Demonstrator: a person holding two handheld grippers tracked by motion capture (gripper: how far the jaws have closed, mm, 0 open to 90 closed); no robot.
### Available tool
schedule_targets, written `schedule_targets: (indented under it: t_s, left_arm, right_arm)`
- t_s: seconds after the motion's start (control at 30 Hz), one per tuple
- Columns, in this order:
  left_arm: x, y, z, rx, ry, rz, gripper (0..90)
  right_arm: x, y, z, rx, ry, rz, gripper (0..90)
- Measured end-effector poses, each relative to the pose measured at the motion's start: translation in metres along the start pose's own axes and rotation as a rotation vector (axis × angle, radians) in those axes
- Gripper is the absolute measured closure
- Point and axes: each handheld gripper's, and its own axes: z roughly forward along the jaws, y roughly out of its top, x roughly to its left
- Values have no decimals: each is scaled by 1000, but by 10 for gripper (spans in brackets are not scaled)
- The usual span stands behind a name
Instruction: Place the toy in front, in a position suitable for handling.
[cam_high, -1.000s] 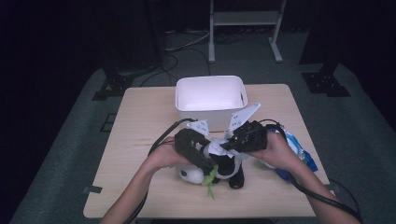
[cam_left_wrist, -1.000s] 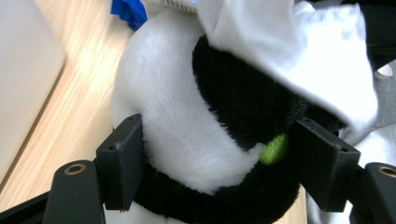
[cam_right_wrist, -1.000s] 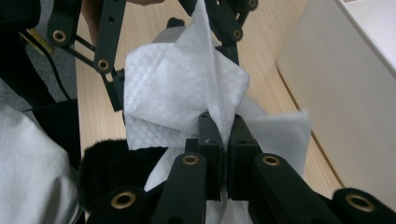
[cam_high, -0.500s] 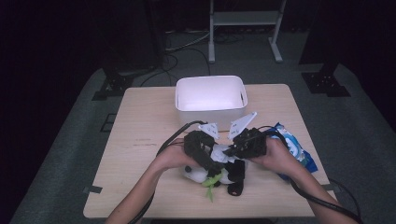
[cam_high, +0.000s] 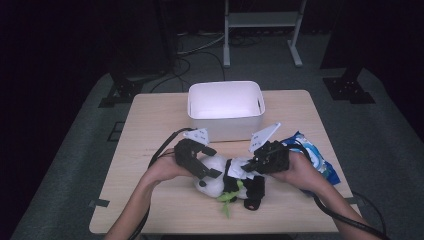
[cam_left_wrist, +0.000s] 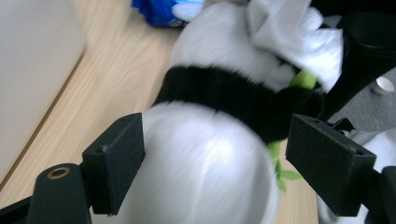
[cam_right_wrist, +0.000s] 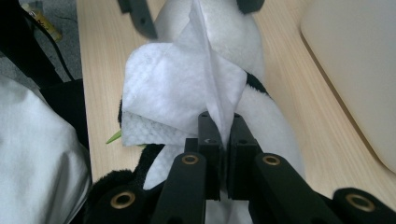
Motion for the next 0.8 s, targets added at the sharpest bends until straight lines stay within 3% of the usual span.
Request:
schedule_targets:
  t_s: [0.17, 0.43, 0.53, 0.8]
  left_arm:
    - [4, -14, -4, 3, 15, -8, 177]
    - [12, -34, -4, -66, -28, -5, 167]
    - [14, -41, -4, -66, -28, 3, 153]
    - [20, -51, -1, -77, -39, -16, 186]
  right_arm:
    - [1, -2, -1, 0, 9, 3, 858]
    - [-1, -12, -3, -14, 19, 21, 858]
    - [-2, -13, -2, -14, 23, 20, 858]
    - [-1, 1, 1, 14, -15, -4, 858]
